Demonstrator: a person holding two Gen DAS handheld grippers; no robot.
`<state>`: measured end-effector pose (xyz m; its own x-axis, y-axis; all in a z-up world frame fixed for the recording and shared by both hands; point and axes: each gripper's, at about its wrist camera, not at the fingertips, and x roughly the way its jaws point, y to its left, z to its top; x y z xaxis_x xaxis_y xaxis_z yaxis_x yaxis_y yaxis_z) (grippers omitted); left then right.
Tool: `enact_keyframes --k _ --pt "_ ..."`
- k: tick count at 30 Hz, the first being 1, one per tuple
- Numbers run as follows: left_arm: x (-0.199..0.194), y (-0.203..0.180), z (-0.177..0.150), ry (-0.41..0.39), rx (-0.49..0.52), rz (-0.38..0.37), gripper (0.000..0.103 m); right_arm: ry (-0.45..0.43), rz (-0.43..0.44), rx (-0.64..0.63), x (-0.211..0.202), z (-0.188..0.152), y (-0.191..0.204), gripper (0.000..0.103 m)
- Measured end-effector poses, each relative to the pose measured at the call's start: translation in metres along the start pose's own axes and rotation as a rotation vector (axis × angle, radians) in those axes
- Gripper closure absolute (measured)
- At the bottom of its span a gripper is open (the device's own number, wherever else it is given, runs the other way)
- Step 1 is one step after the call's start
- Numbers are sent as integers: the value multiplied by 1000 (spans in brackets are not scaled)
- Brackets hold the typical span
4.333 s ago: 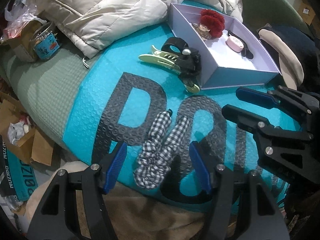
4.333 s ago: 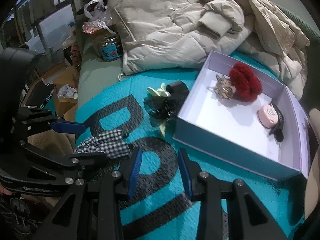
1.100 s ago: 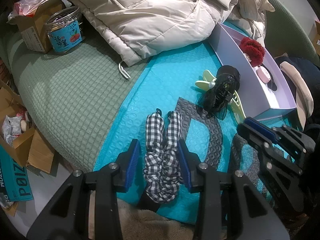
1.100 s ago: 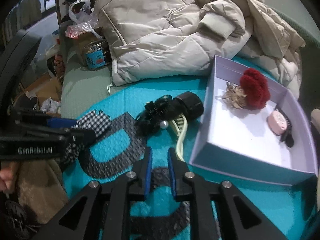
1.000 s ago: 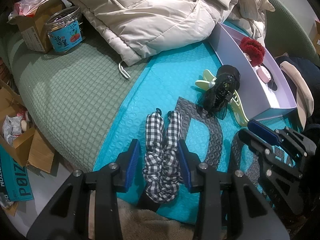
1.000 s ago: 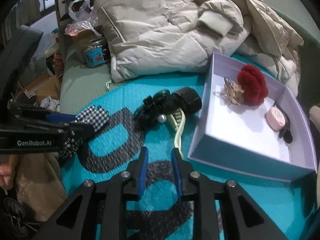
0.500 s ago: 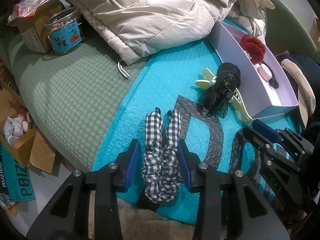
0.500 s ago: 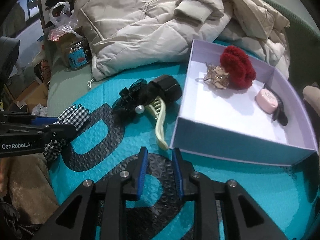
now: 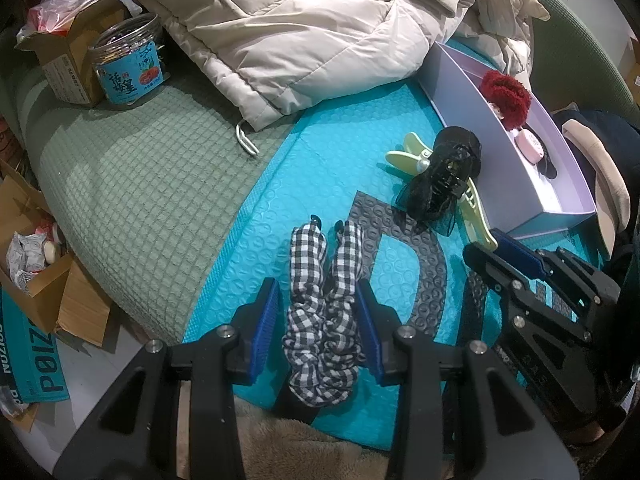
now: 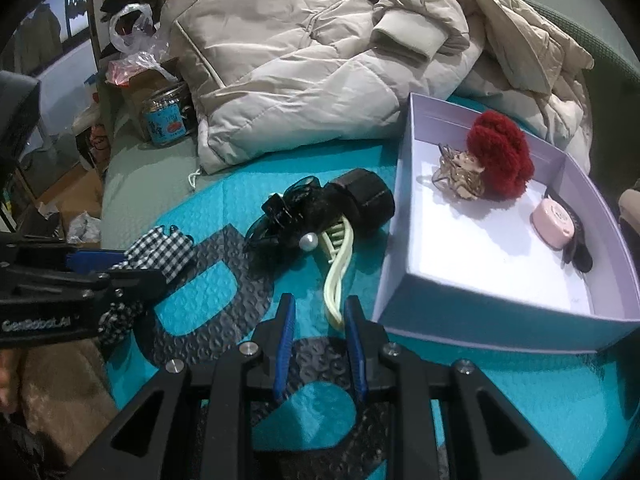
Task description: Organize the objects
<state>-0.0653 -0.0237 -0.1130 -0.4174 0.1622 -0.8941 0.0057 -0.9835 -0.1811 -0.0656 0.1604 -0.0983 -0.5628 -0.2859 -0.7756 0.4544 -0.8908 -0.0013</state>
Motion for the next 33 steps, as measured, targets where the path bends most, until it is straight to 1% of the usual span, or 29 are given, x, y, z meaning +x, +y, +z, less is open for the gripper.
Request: enact_keyframes --k 1,2,4,6,9,15,24,29,33 --pt "-1 0 0 0 0 0 66 3 -7 -6 2 0 2 94" --pt "-1 0 0 -1 -1 1 66 7 -12 -11 3 0 2 96" --pt "-2 -1 -1 -5 -1 2 68 -1 -18 -19 0 0 4 96" --pt "-3 -1 -1 -6 -3 1 74 -9 -15 -33 -4 0 5 97" --pt "-5 -4 -2 -8 1 -1 76 9 9 -50 -11 -5 3 97" --pt "-9 -19 -10 -5 19 -25 77 37 20 -62 -30 -22 -6 97" --pt "-15 -45 -29 16 31 -91 77 66 17 -50 -61 -55 -19 97" --pt "-17 -59 -39 27 48 -99 77 76 21 -42 -72 -68 -25 97" --pt "-19 -67 -46 32 58 -96 77 99 44 -33 -75 -76 -28 96"
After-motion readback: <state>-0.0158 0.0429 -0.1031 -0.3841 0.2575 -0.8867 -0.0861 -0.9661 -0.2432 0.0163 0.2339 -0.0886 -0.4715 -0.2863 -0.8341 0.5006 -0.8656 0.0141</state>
